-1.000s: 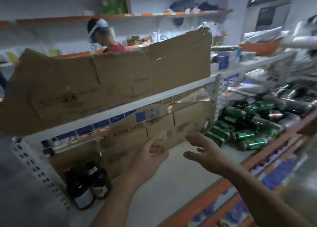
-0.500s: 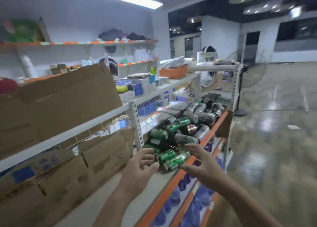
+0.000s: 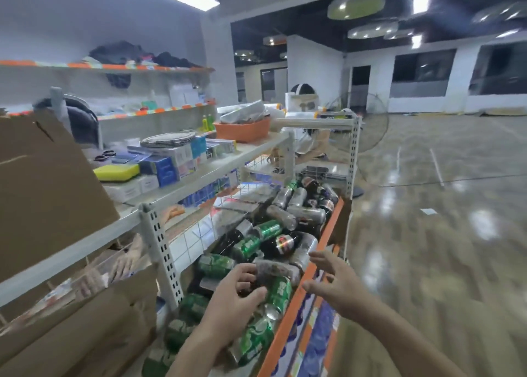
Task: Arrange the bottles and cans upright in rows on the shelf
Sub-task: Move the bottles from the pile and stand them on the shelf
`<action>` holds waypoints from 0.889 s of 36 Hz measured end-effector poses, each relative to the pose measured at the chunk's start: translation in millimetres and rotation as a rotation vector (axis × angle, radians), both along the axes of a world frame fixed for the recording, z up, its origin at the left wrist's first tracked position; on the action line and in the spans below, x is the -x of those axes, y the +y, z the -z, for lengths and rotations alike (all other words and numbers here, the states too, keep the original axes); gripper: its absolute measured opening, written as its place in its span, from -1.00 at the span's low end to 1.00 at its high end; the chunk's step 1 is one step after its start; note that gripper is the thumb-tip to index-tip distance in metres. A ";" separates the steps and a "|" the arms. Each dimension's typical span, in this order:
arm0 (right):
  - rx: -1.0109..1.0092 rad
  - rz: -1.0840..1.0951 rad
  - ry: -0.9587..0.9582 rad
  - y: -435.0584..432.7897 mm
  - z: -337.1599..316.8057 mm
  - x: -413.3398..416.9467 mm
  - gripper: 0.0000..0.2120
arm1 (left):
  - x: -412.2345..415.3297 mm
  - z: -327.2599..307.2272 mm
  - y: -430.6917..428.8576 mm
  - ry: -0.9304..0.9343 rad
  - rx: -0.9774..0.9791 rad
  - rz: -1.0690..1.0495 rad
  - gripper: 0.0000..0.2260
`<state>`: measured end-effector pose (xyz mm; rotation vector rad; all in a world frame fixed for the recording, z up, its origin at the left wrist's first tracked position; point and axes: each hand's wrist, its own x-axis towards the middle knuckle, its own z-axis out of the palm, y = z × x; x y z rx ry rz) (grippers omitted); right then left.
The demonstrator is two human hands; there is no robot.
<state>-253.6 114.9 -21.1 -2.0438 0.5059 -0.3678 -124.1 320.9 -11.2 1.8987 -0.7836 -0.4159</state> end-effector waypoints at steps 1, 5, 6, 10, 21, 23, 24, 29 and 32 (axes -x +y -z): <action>0.000 0.010 0.005 -9.1 -1.6 -6.3 -0.46 | -8.6 -0.5 -10.3 0.002 -0.002 0.013 -0.73; 0.009 0.090 0.002 -48.7 -5.2 -23.3 -0.44 | -38.7 -3.5 -57.3 0.008 0.005 0.042 -0.71; 0.012 0.107 0.001 -60.1 -4.3 -26.2 -0.45 | -43.5 -4.6 -70.7 0.002 0.010 0.058 -0.71; 0.020 0.136 0.000 -100.3 -4.3 -38.4 -0.43 | -56.6 -6.1 -114.3 -0.058 -0.011 0.097 -0.74; 0.029 -0.040 -0.015 -206.3 -4.7 -94.7 -0.48 | -92.4 -3.5 -224.1 -0.078 -0.023 -0.014 -0.74; 0.035 -0.131 0.009 -229.9 -1.3 -116.4 -0.45 | -101.0 -2.4 -237.9 -0.067 -0.020 -0.112 -0.72; 0.039 -0.176 0.030 -239.4 0.8 -127.2 -0.44 | -104.5 -1.3 -242.5 -0.057 -0.021 -0.157 -0.71; 0.031 -0.357 0.061 -252.5 11.9 -177.2 -0.50 | -115.9 8.2 -238.1 -0.027 -0.053 -0.367 -0.67; 0.018 -0.477 0.079 -243.0 16.5 -208.3 -0.50 | -120.5 11.4 -223.8 -0.005 -0.084 -0.460 -0.69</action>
